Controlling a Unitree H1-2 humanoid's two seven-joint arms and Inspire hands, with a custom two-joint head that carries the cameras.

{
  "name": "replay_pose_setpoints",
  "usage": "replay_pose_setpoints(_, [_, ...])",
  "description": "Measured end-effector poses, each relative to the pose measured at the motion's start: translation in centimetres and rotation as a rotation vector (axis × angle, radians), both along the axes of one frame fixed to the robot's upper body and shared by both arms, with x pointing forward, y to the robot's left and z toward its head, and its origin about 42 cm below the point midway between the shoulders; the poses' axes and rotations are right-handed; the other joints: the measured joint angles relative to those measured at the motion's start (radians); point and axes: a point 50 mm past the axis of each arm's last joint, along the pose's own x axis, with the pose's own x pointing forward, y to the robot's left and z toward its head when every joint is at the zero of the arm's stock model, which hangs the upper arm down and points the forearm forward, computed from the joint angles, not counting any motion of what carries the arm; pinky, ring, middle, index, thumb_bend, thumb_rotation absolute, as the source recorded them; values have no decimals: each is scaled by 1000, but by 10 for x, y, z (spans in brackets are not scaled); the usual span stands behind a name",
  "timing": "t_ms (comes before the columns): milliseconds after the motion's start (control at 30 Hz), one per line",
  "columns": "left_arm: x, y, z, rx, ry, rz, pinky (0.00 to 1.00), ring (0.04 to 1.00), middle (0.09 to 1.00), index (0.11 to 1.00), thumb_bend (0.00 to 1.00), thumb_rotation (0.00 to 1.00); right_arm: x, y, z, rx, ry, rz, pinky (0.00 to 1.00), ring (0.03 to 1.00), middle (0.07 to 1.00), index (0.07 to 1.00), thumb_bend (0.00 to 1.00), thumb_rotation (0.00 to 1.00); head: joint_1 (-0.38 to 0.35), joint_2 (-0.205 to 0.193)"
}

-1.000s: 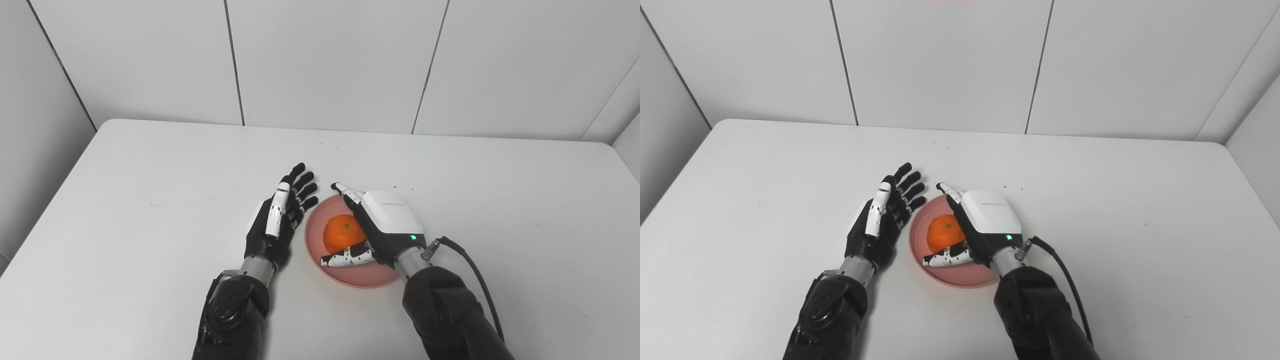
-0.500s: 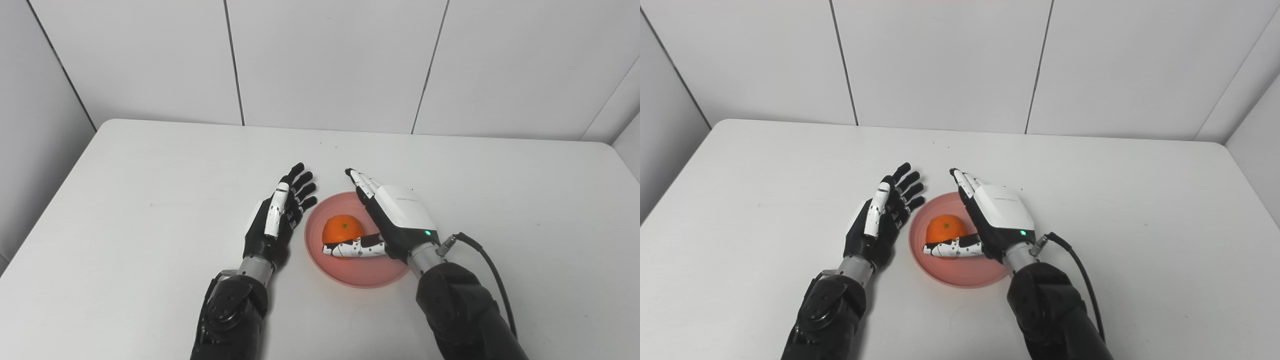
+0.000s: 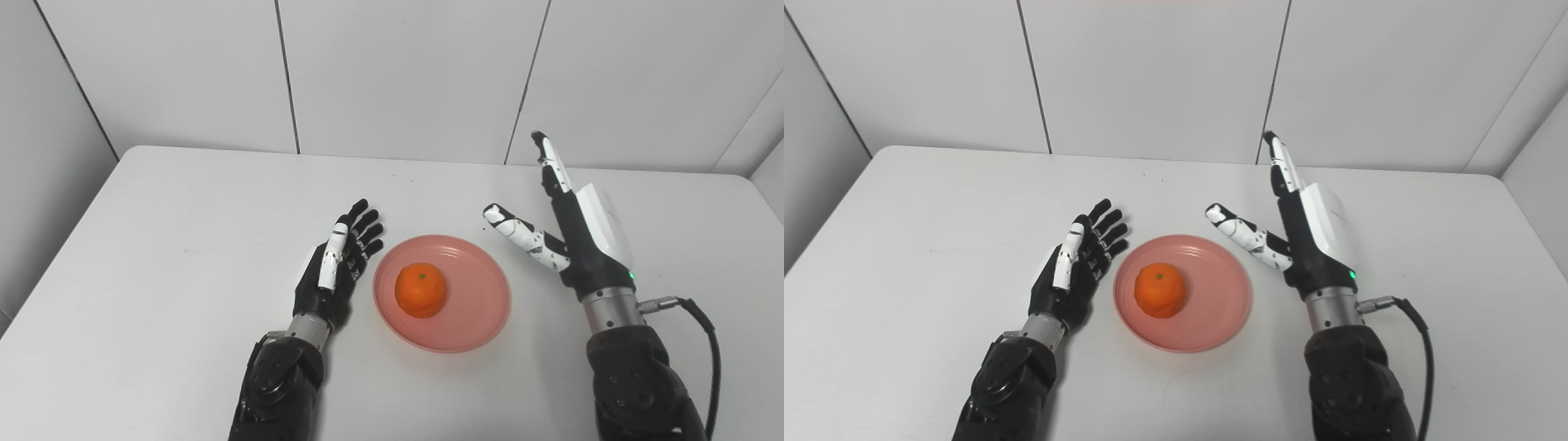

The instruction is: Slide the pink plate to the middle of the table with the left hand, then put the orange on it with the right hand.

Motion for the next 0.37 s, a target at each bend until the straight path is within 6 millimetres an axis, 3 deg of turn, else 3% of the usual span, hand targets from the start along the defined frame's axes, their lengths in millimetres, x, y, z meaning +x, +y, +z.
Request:
replay_pose_setpoints(167, [0, 5, 0, 13, -6, 2, 930, 929, 941, 929, 387, 1000, -2, -20, -39, 184, 106, -91, 863, 921, 947, 965, 772, 1000, 2, -8])
replay_pose_setpoints(267, [-1, 9, -1, 24, -13, 6, 928, 931, 943, 929, 385, 1000, -2, -21, -62, 346, 183, -91, 877, 929, 957, 973, 718, 1000, 3, -8])
replay_pose_setpoints(367, [-4, 10, -2, 46, -27, 10, 954, 948, 958, 943, 376, 1000, 1, -17, -71, 442, 209, -68, 906, 937, 967, 979, 649, 1000, 12, -8])
